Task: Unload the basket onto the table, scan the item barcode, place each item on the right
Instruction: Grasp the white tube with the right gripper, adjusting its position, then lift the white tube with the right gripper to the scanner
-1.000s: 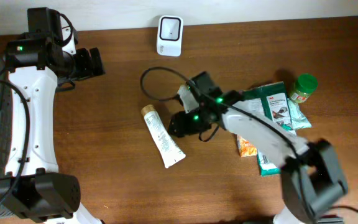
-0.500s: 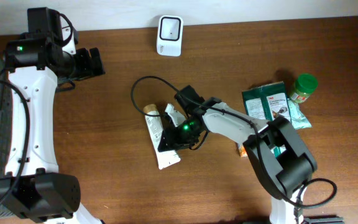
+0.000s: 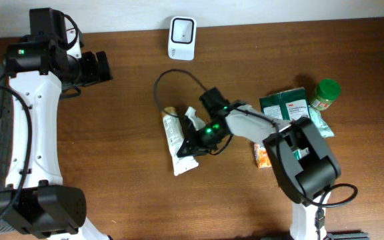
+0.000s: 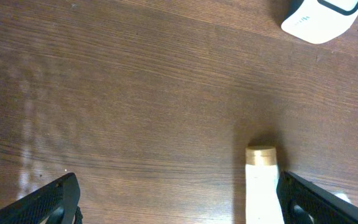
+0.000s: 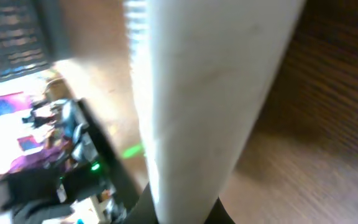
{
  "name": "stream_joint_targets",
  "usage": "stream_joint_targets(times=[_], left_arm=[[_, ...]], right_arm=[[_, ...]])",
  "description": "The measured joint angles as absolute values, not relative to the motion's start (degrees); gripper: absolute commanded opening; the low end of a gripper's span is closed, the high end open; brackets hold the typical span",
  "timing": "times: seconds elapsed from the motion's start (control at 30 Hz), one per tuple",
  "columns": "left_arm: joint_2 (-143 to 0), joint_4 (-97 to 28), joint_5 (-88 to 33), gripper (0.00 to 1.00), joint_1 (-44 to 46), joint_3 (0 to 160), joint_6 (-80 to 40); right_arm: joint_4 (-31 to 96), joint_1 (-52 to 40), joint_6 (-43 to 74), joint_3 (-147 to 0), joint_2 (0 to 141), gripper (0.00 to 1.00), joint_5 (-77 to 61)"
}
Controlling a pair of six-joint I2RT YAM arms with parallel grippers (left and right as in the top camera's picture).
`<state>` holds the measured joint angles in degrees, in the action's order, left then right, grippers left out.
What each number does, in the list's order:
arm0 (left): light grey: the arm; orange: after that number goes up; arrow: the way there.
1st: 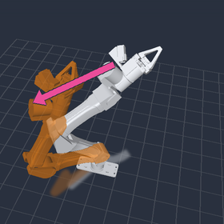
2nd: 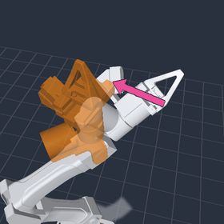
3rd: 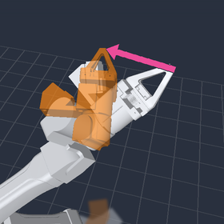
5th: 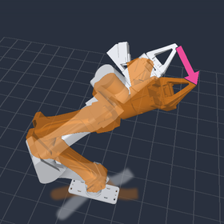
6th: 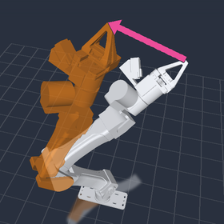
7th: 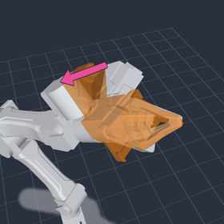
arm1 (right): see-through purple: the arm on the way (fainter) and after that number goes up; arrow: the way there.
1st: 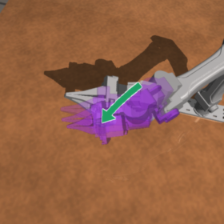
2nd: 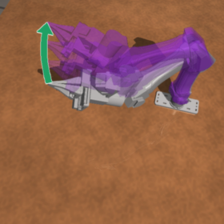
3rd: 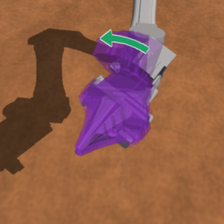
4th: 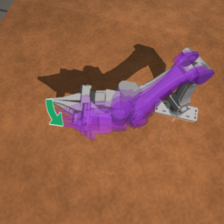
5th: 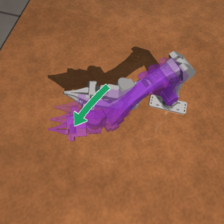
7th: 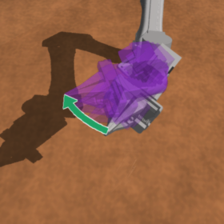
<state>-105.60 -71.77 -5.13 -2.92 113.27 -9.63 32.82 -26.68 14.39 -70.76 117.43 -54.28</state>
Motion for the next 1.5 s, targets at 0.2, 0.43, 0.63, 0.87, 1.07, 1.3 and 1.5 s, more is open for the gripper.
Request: stream_joint_targets(times=[0.2,0.43,0.63,0.87,1.07,1.3,1.5], left_arm=[[-105.6,-71.77,-5.13,0.99,-2.92,113.27,-9.63],[-105.6,-71.77,-5.1,0.99,-2.92,113.27,-9.63],[-105.6,-71.77,-5.13,0.99,-2.92,113.27,-9.61],[-105.6,-71.77,-5.1,0.99,-2.92,113.27,-9.61],[-105.6,-71.7,-4.97,0.99,-2.92,113.27,-9.61],[-105.6,-71.7,-4.93,0.99,-2.92,113.27,-9.63],[-105.6,-71.75,-4.93,0.99,-2.92,113.27,-9.61]], right_arm=[[38.35,-22.41,5.91,-70.15,104.07,0.04,-63.88],[39.24,-18.65,2.79,-70.15,88.31,0.04,-71.99],[39.29,-16.95,3.55,-70.15,78.59,0.04,-73.6],[47.16,-17.19,11.44,-71.29,78.15,0.04,-50.74],[63.64,-19.68,6.59,-95.0,93.91,0.04,-31.42],[63.11,-24.53,-2.98,-123.52,115.7,0.04,-8.62],[48.4,-24.45,-9.04,-124.38,125.82,0.04,12.36]])
